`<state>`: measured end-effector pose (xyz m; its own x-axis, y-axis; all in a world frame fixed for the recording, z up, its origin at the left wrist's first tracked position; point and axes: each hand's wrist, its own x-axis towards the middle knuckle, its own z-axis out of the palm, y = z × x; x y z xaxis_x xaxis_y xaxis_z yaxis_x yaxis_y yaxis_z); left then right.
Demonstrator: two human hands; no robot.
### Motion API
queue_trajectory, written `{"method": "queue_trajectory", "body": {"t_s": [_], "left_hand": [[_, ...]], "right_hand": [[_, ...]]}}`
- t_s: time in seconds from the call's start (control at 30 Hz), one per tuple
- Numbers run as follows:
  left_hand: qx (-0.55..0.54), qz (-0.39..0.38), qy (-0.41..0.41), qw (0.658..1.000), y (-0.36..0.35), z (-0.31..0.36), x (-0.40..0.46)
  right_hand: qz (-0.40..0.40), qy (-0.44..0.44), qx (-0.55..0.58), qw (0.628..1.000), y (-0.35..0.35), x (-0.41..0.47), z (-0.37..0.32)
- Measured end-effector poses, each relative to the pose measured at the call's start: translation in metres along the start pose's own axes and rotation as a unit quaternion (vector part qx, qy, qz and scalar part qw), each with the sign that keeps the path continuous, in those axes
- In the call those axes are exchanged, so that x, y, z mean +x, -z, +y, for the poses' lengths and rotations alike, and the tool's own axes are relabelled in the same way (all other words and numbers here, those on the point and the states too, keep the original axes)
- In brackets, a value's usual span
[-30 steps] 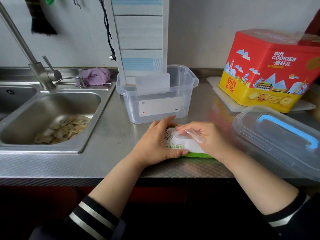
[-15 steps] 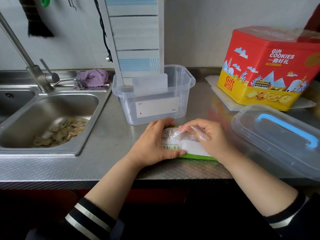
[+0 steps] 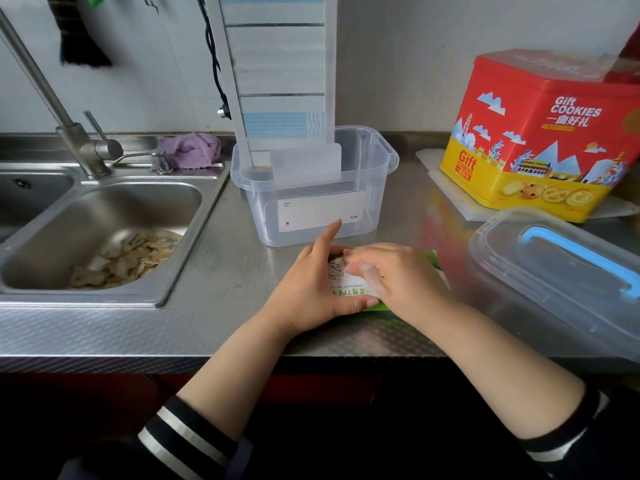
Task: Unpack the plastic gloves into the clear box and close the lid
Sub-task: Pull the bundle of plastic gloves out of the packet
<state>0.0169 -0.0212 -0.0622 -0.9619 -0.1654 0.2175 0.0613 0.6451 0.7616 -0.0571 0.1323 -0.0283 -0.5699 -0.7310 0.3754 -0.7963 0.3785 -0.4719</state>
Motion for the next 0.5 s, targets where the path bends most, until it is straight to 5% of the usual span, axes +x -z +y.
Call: {"method": "queue_trajectory", "body": {"t_s": [0.23,0.5], "left_hand": [[0.027,0.013,-0.025,0.999,0.002,0.005,0.002],[0.043,0.016,-0.031,0.998,0.003,0.005,0.004]], "right_hand": [[0.099,0.039,0.088,0.99,-0.01,-0.007,0.024],[0.118,-0.078,0.222,0.965,-0.016,-0.007,0.029]]}}
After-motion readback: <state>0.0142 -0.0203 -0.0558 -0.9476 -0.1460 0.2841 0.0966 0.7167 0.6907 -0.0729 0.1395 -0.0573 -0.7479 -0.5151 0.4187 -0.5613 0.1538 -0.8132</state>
